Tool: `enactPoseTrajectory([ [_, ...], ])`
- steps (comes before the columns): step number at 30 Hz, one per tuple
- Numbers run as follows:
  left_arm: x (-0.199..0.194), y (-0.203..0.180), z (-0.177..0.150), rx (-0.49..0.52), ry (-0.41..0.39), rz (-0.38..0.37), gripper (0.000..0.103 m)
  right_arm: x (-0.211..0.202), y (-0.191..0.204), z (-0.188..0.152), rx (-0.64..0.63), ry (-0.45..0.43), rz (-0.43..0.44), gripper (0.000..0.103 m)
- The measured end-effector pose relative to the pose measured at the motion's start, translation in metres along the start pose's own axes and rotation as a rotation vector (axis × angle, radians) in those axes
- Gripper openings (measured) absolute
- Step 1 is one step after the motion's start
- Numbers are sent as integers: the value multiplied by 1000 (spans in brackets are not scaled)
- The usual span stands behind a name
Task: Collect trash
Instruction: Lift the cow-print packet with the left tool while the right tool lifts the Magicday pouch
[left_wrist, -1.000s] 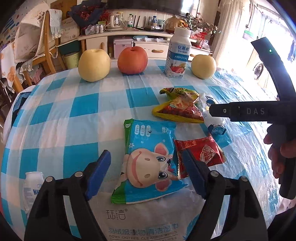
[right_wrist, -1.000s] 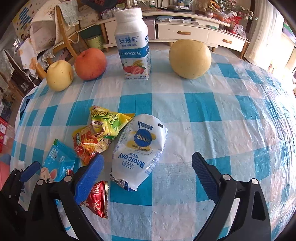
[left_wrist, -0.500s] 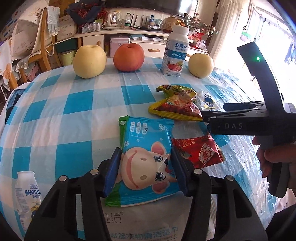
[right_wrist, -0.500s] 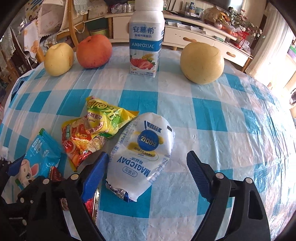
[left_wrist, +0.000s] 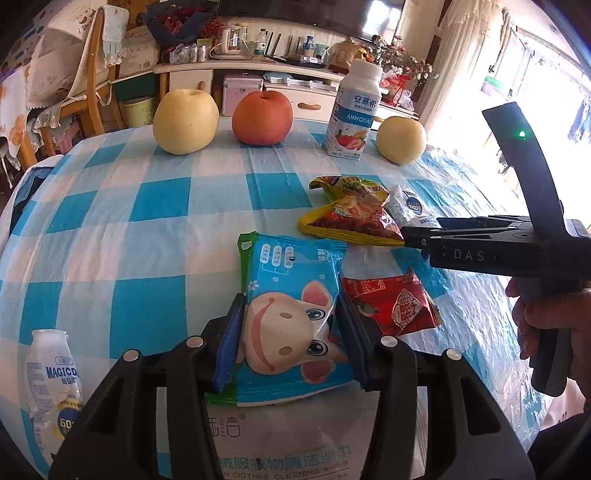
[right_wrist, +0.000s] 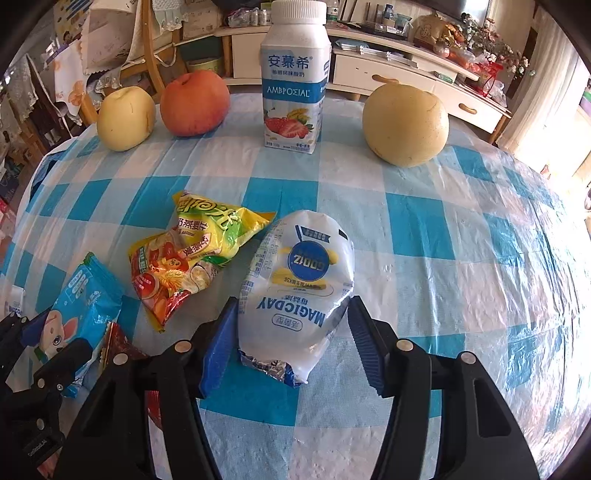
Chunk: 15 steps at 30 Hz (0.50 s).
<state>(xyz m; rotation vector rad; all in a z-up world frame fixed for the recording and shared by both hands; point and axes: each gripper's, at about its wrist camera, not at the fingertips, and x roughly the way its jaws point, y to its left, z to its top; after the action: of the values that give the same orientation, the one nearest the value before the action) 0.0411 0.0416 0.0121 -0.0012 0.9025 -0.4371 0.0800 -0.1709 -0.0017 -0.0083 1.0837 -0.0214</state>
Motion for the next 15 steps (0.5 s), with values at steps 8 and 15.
enactPoseTrajectory([
  [8, -5, 7, 0, -44, -4, -33, 49, -25, -7, 2, 3, -46, 15, 60],
  [15, -16, 10, 1, -58, -29, -50, 49, -57, -6, 4, 3, -114, 57, 60],
])
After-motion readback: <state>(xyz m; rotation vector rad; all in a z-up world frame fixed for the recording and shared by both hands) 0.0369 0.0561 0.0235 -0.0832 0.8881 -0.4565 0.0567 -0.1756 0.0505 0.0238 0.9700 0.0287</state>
